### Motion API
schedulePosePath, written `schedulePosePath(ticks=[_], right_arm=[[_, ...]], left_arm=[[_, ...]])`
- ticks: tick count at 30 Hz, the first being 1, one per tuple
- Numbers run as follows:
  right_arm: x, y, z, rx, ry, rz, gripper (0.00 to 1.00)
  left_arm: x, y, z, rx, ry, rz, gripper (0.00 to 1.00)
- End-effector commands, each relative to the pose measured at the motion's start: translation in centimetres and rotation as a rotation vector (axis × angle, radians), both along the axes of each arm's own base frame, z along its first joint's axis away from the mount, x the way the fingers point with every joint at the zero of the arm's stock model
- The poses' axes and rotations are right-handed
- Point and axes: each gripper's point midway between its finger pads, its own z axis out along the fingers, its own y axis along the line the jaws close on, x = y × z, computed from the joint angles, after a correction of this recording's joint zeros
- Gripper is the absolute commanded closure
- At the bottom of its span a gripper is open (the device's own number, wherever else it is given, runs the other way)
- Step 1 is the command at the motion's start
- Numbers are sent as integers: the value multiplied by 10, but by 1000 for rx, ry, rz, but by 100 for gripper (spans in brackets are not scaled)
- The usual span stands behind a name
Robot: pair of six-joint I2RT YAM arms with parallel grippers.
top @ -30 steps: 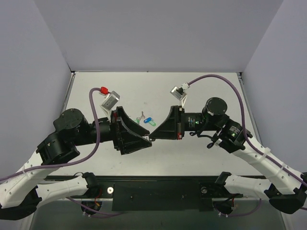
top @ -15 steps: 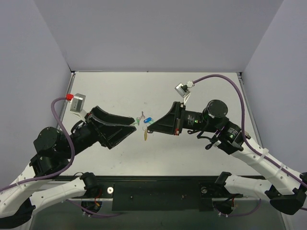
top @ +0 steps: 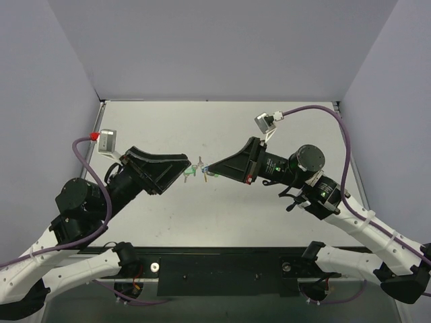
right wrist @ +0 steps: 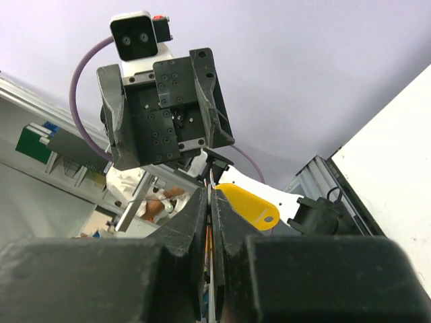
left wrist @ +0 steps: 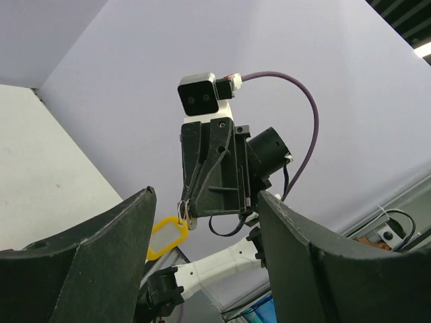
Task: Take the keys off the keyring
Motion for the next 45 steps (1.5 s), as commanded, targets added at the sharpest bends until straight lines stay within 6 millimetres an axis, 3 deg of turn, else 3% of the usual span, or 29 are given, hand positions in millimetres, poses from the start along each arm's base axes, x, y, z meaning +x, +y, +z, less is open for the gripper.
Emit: schedulePosePath(ticks=[1,7,10,12,25,35,45], right_arm=[[5,-9,30,137,-43,-54,100],[8,-8,27,155,-20,-61,100],[9,-9,26,155,-20,-64,100],[8,-8,27,158,-21,-62,100],[8,-8,29,163,-19,-55,100],[7,-7,28,158,-18,-47,100],[7,-7,26,150,-19,-49,100]], left_arm=[[9,-8,0,5,14,27,29],[17,-13,-6,30,19,55,33],[18,-16,-10,37,29,52,46],[17,-19,-11,32,30,38,49],[16,-29,-17,45,36,6,50],[17,-32,-11,45,34,2,58],[14,-24,-1,27,13,13,53]])
